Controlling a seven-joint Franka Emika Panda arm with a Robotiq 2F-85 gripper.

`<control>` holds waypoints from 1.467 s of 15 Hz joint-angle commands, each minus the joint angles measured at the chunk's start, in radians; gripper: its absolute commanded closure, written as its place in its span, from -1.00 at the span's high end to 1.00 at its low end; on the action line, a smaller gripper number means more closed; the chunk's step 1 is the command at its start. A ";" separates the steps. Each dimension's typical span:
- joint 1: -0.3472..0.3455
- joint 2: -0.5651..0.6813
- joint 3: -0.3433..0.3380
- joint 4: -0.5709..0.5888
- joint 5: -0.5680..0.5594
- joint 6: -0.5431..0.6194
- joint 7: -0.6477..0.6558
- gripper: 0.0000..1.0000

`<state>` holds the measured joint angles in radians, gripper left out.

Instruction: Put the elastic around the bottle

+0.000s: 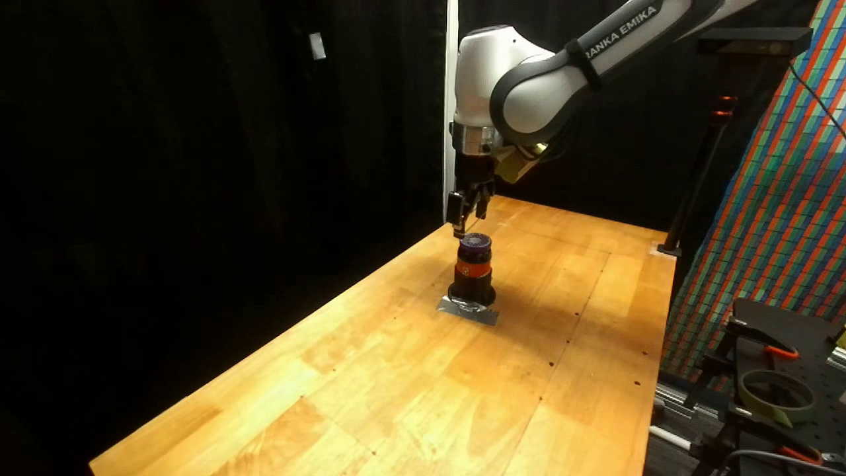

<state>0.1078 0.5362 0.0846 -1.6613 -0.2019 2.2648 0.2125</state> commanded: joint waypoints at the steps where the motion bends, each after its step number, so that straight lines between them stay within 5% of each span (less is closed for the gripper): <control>1: 0.015 0.085 -0.029 0.104 0.051 0.002 -0.011 1.00; 13: -0.002 0.148 -0.034 0.166 0.186 -0.197 -0.022 1.00; 22: -0.041 0.032 -0.020 -0.013 0.255 -0.195 -0.076 1.00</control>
<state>0.0835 0.6354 0.0604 -1.5712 0.0138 2.0621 0.1776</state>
